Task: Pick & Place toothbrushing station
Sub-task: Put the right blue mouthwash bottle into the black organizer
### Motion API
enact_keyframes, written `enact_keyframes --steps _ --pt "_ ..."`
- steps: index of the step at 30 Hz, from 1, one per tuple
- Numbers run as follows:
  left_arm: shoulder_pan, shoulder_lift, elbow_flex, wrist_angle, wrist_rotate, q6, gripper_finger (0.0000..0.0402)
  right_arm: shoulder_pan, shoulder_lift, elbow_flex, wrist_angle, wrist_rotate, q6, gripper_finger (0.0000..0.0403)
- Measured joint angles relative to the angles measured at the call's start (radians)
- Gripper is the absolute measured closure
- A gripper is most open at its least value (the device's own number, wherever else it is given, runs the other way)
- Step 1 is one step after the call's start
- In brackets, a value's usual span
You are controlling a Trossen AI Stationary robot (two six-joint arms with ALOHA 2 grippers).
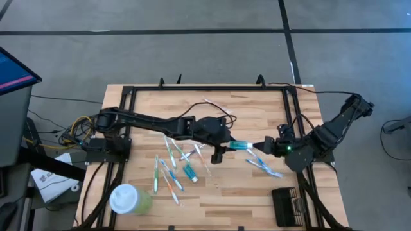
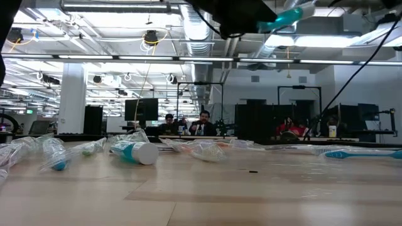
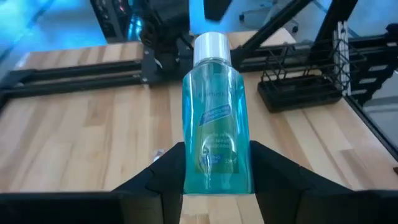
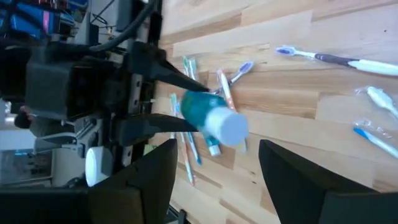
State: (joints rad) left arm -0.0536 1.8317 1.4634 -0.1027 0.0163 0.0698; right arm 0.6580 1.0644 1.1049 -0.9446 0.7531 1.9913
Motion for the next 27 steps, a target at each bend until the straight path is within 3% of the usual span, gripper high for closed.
enact_keyframes --steps 6,12,17,24,27 --pt "-0.001 -0.074 -0.084 0.008 -0.055 0.004 0.0252 -0.054 0.003 0.0 0.083 -0.019 0.014 0.0167" --pt "-0.006 -0.115 -0.134 0.01 -0.088 0.004 0.0254 -0.132 0.003 0.0 0.178 -0.03 -0.076 0.0163" --pt "-0.009 -0.153 -0.161 0.015 -0.118 0.004 0.0253 -0.183 0.004 -0.005 0.218 -0.107 -0.125 0.0163" --pt "-0.014 -0.175 -0.172 0.011 -0.122 0.004 0.0252 -0.262 0.036 -0.07 0.441 -0.186 -0.232 0.0163" --pt "-0.017 -0.173 -0.173 0.001 -0.123 0.004 0.0252 -0.277 0.053 -0.079 0.429 -0.21 -0.248 0.0163"
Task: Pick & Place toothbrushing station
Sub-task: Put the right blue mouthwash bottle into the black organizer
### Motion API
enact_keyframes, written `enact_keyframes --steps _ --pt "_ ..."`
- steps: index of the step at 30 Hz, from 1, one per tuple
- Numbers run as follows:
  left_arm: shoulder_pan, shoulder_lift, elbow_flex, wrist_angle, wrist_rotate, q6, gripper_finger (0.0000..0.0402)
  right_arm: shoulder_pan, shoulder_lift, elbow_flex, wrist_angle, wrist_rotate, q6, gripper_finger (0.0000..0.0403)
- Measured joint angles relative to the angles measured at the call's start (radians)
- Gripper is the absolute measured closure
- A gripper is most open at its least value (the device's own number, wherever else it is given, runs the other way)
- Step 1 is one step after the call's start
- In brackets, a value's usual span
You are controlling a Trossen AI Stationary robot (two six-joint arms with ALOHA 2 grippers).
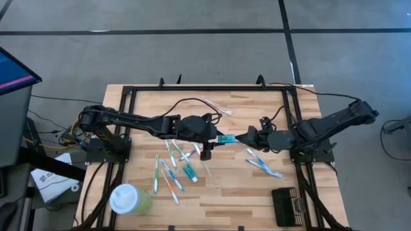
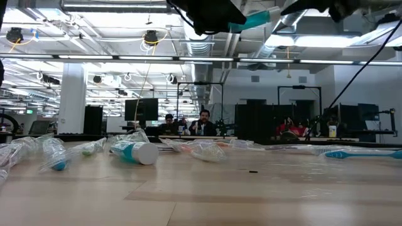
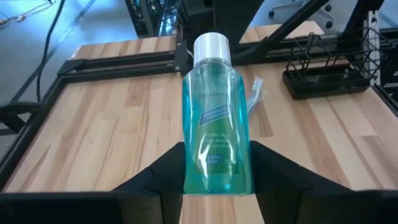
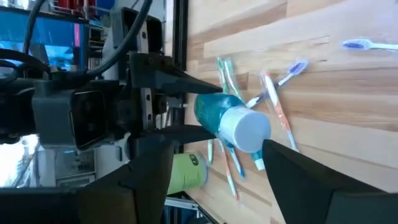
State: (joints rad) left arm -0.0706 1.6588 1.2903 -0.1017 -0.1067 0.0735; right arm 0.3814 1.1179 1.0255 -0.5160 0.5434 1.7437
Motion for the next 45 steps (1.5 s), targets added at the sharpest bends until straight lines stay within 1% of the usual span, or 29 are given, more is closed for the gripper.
enact_keyframes --steps 7,13,20,27,37,41,45 --pt "-0.01 0.0 0.0 0.002 -0.004 0.0 0.0252 -0.012 0.006 -0.003 -0.002 -0.023 0.0 0.0163" --pt "-0.013 -0.001 0.003 0.022 -0.001 0.0 0.0254 -0.013 0.01 -0.039 0.019 -0.022 0.037 0.0163" --pt "-0.021 -0.001 0.003 0.015 -0.002 0.0 0.0252 -0.043 0.01 -0.041 0.097 -0.024 -0.023 0.0163" --pt "-0.02 -0.001 0.003 0.016 -0.019 0.0 0.0252 -0.041 0.009 -0.041 0.106 -0.074 -0.027 0.0163" --pt "-0.02 0.0 0.003 0.016 -0.02 0.0 0.0252 -0.028 0.009 -0.041 0.108 -0.087 -0.022 0.0164" --pt "-0.02 0.0 0.003 0.016 -0.02 0.0 0.0253 -0.028 0.009 -0.041 0.105 -0.101 -0.023 0.0181" --pt "-0.02 0.0 0.003 0.017 -0.02 -0.003 0.0254 -0.028 0.009 -0.041 0.1 -0.103 -0.033 0.0217"
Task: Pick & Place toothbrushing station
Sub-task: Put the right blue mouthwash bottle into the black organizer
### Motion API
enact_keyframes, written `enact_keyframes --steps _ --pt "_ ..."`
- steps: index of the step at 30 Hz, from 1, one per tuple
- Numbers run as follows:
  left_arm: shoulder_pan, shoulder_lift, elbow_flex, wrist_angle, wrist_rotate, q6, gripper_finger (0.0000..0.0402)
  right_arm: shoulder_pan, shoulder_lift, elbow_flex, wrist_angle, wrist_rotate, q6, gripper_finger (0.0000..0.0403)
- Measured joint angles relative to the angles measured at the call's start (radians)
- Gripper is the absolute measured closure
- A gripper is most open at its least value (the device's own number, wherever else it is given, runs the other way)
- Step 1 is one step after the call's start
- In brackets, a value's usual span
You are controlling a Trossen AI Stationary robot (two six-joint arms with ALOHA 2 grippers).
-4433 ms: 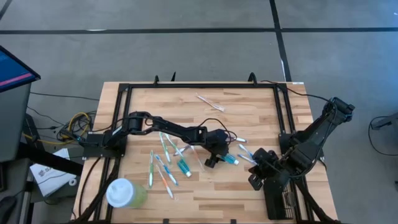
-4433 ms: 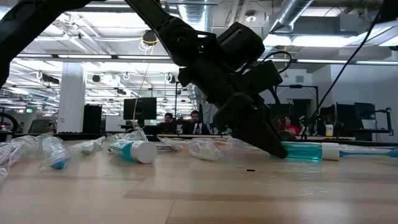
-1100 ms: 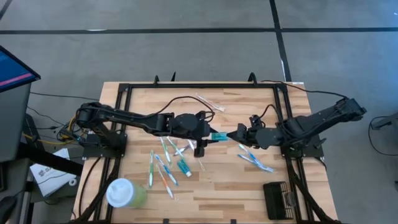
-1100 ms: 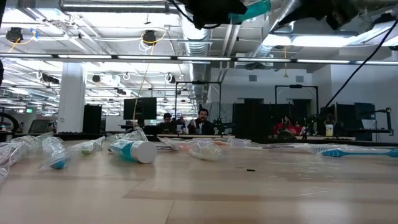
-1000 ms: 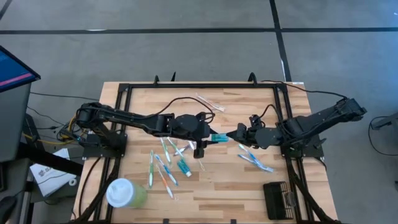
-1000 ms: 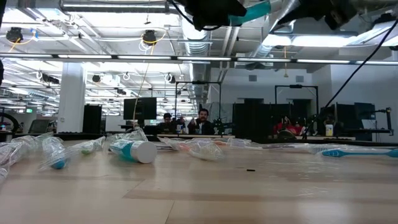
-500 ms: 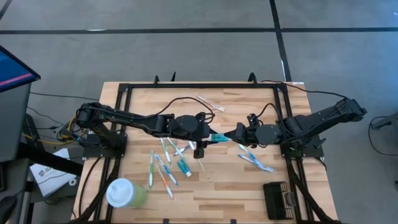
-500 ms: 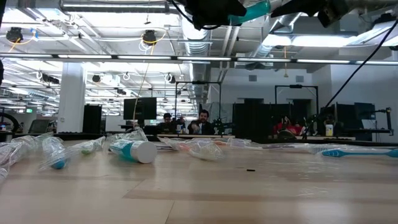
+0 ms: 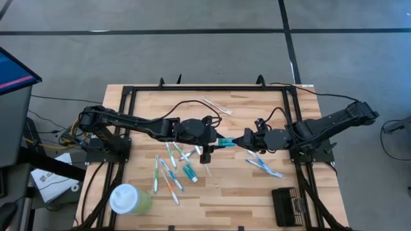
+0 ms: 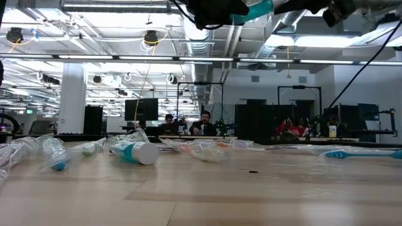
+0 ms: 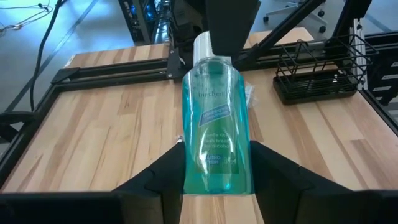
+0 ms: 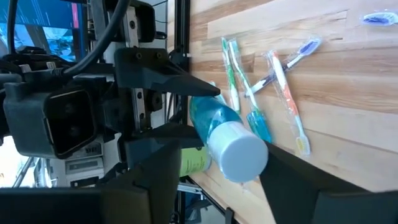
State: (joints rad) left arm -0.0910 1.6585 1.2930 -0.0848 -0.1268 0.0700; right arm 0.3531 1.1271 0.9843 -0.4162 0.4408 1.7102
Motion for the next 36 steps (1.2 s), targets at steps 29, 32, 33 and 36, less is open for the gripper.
enact_keyframes --steps 29,32,33,36 --pt "-0.009 0.002 -0.001 -0.004 -0.004 0.003 0.0256 -0.01 0.011 0.002 0.01 -0.014 -0.011 0.0187" --pt "-0.009 0.002 -0.001 -0.004 -0.004 0.003 0.0256 -0.018 0.023 0.001 0.009 -0.022 -0.009 0.0163" --pt "-0.009 0.002 -0.001 -0.003 -0.004 0.003 0.0256 -0.021 0.025 0.0 0.012 -0.022 -0.009 0.0159" --pt "-0.009 0.002 -0.001 -0.003 -0.003 0.003 0.0256 -0.029 0.04 0.002 0.045 -0.024 -0.018 0.0159"
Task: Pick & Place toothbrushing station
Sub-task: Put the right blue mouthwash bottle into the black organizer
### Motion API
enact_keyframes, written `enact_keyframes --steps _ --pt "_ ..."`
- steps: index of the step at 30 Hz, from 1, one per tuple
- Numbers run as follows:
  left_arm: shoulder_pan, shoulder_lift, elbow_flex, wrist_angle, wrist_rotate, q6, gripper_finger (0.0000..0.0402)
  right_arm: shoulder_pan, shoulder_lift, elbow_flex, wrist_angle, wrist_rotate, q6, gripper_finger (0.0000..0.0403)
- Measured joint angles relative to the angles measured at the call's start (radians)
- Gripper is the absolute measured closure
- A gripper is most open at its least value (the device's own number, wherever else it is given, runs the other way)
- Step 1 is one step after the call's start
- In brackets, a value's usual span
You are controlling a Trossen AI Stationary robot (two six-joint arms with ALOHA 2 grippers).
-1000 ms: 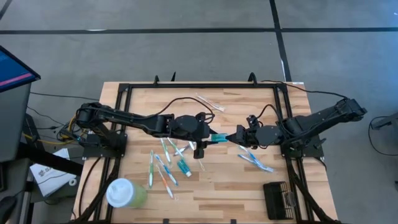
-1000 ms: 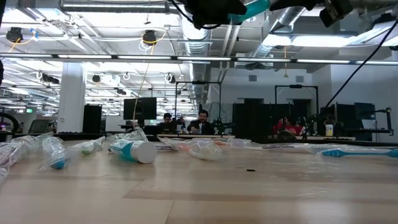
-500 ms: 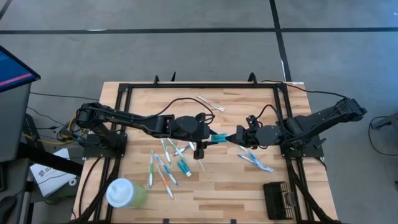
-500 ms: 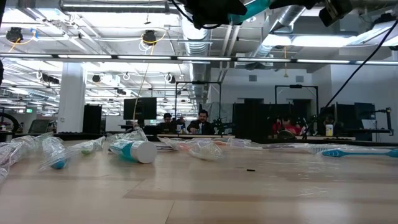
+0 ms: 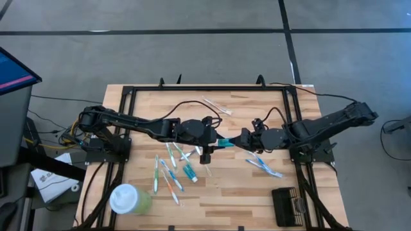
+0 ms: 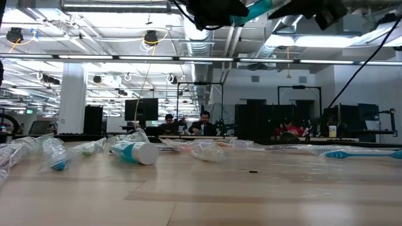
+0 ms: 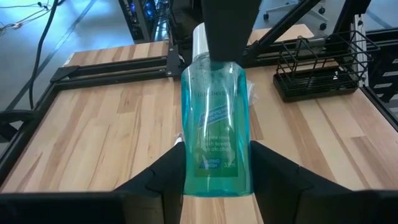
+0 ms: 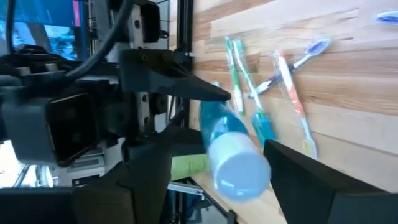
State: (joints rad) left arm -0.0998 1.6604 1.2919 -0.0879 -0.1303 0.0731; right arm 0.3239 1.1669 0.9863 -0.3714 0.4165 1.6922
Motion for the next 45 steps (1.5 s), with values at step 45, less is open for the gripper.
enact_keyframes --steps 45 --pt "-0.007 -0.003 0.0 -0.053 0.002 -0.004 0.0214 -0.004 0.01 0.0 0.039 -0.057 -0.046 0.03"
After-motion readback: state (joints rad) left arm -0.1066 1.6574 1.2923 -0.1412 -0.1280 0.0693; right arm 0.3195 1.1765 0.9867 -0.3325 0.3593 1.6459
